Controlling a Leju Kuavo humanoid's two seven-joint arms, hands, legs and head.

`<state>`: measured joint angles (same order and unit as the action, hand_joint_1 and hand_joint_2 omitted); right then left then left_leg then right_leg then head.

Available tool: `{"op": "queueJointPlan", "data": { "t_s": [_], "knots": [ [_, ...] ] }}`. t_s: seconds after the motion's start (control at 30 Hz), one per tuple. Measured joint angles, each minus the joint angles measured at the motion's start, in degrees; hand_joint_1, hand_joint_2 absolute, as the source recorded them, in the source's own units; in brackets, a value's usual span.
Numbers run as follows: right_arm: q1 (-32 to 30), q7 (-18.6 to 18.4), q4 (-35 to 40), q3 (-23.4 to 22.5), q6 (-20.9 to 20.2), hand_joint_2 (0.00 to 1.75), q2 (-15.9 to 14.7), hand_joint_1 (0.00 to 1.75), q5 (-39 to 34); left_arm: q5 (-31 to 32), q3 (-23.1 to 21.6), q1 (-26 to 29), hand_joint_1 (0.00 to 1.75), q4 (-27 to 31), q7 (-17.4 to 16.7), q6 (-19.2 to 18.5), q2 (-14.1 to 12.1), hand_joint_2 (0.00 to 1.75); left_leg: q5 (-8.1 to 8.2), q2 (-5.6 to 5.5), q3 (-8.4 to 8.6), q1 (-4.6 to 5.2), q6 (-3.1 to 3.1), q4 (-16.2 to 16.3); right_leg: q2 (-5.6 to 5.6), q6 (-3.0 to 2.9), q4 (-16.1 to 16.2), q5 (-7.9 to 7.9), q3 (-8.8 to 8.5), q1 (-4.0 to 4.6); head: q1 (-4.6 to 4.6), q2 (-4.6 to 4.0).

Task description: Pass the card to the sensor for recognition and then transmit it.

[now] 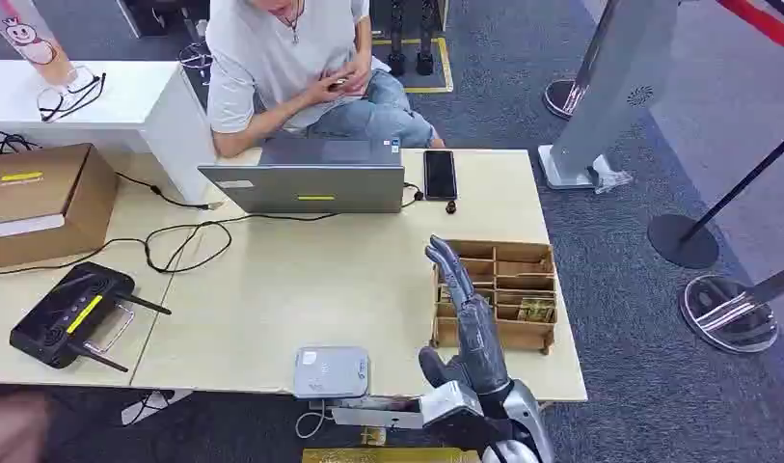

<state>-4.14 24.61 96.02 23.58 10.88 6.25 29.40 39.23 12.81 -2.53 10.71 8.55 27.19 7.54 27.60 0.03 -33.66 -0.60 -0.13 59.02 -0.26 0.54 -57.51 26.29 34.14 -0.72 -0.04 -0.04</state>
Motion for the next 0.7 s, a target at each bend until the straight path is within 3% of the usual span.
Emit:
{"op": "queueJointPlan", "data": {
  "t_s": [0.7],
  "knots": [
    [-0.18, -0.59, 0.83, -0.20, -0.63, 0.00, 0.00, 0.00, 1.27, 0.52, 0.00, 0.52, 0.00, 0.00, 0.54, 0.00, -0.07, 0.00, 0.00, 0.00, 0.00, 0.00, 0.00, 0.00, 0.00, 0.00, 0.00, 0.00, 0.00, 0.00, 0.00, 0.00]
  ]
}}
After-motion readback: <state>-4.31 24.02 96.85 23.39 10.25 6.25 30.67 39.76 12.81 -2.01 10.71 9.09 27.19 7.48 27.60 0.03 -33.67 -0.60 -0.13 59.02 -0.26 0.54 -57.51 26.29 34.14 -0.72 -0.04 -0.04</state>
